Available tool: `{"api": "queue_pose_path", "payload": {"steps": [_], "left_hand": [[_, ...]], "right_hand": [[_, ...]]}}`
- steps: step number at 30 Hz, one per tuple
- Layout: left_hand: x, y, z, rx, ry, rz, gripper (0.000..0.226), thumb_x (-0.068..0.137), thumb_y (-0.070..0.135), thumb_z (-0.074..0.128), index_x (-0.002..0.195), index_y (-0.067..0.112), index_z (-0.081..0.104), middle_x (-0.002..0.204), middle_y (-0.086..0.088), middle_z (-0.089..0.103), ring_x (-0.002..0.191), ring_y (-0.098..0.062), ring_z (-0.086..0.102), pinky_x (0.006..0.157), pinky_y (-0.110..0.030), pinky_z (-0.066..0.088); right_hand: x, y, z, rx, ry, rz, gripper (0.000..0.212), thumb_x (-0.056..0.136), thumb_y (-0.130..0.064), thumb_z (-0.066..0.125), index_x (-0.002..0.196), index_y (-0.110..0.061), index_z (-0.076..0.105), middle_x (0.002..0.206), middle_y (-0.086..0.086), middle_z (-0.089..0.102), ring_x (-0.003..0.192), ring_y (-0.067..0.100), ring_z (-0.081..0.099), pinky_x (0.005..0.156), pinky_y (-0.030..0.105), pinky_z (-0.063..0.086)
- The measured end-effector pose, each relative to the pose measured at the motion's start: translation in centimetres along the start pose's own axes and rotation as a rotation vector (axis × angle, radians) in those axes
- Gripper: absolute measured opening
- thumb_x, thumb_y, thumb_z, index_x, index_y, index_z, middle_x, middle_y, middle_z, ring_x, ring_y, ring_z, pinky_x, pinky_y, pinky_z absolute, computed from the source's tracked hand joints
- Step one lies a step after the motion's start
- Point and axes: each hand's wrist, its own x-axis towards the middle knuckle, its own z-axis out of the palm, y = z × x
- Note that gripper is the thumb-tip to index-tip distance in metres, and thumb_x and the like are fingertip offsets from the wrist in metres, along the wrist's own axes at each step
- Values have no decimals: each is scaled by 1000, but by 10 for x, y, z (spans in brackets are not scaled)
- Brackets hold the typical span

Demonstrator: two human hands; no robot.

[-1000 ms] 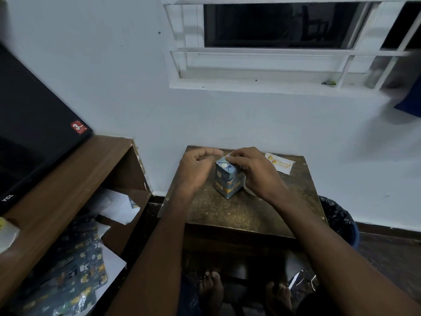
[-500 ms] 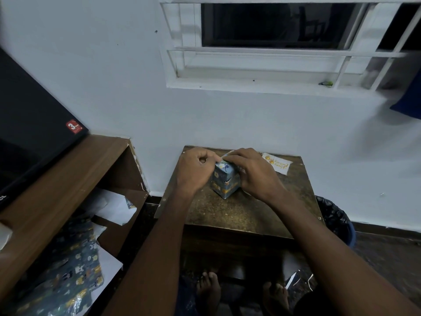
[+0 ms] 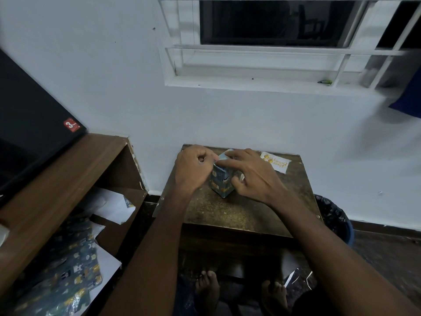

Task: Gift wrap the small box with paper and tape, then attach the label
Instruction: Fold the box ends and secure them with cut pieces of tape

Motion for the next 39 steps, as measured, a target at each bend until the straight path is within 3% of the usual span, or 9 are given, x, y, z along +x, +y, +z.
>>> {"api": "queue_pose_path", "payload": {"steps": [11,16,21,24,27,30,34,37,39], "left_hand": [[1,-4,4,65,38,-35,3,88,25,84,90,27,85,82,17,77,73,7,70,63,-9,50],[0,7,11,-9,98,-210,21,86,20,84,106,20,81,90,9,78,74,8,66,61,1,43],[0,9,23,-42,83,-319,21,96,13,64,107,16,82,92,7,77,69,9,60,55,-3,41],[2,6,22,-49,-7,-332,31,105,19,52,108,18,82,108,4,79,88,-3,66,63,-10,42],[4,0,19,-29,-146,-340,47,115,35,36,116,19,80,110,0,79,99,-17,70,76,-24,51],[3,0,17,-48,-153,-342,55,114,47,30,126,15,73,116,-5,76,102,-28,72,94,-41,56],[3,5,15,-88,-146,-289,52,113,48,33,126,12,68,110,-6,74,98,-24,70,92,-41,53],[2,6,14,-236,-154,-301,41,111,44,47,136,15,63,122,-1,73,115,-17,69,101,-40,56],[2,8,14,-307,-180,-325,35,112,33,49,142,17,59,125,2,72,114,-12,70,96,-36,59]], "right_hand": [[1,-2,-6,6,-40,-10,53,81,-27,54,130,-35,73,144,5,63,128,27,57,90,45,56],[2,-3,-7,82,-9,44,46,83,-29,54,121,-38,77,141,-2,66,128,20,58,94,37,51],[3,4,-2,503,129,202,46,79,-5,61,113,-28,82,125,-8,74,119,5,64,90,29,55],[3,16,0,614,179,345,69,75,11,62,132,-27,71,131,-9,66,121,6,60,86,23,52],[3,24,5,635,41,503,80,78,4,77,147,-30,56,140,-6,58,124,13,57,95,30,52],[2,23,11,809,-85,595,67,91,-10,78,150,-24,51,132,-3,67,115,17,66,78,33,60],[2,19,13,915,18,698,52,92,-22,79,139,-16,58,102,4,79,94,17,76,67,32,62],[3,18,8,991,129,735,27,95,-21,77,119,-11,72,93,7,80,76,22,76,65,35,60],[3,18,5,1057,158,728,17,97,-19,74,110,-8,76,87,12,79,68,28,71,68,39,60]]}}
